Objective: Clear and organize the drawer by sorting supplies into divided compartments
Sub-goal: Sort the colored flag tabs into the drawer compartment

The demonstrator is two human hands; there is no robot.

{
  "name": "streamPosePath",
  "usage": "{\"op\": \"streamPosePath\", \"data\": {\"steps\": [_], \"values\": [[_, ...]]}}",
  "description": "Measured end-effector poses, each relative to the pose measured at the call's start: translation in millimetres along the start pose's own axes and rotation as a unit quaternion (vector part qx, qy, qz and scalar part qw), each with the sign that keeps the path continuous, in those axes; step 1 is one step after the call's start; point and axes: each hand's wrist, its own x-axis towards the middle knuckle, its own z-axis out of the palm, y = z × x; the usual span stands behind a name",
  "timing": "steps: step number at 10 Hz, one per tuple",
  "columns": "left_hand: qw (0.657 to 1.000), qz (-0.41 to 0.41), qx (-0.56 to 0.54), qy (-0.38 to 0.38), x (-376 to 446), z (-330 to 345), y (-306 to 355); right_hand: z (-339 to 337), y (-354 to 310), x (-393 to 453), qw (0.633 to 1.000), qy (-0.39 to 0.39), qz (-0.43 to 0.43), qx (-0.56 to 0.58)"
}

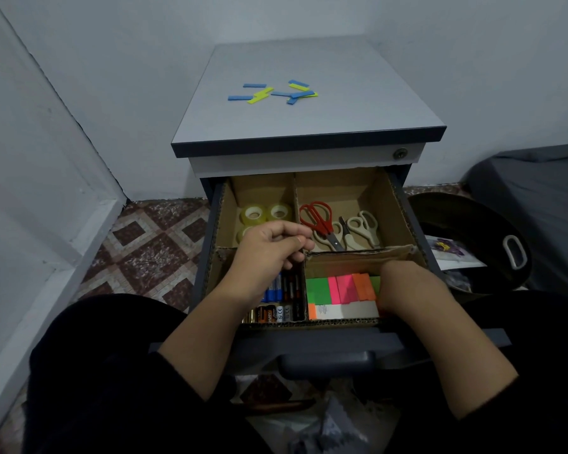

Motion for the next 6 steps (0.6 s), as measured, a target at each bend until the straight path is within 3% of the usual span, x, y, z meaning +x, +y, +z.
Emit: {"op": "streamPosePath", "data": {"steps": [6], "values": [[1.000, -0.001, 0.002, -0.002, 1.5, 0.1, -1.1, 2.5, -0.5, 1.2, 0.999, 0.033, 0.012, 0.000]]}}
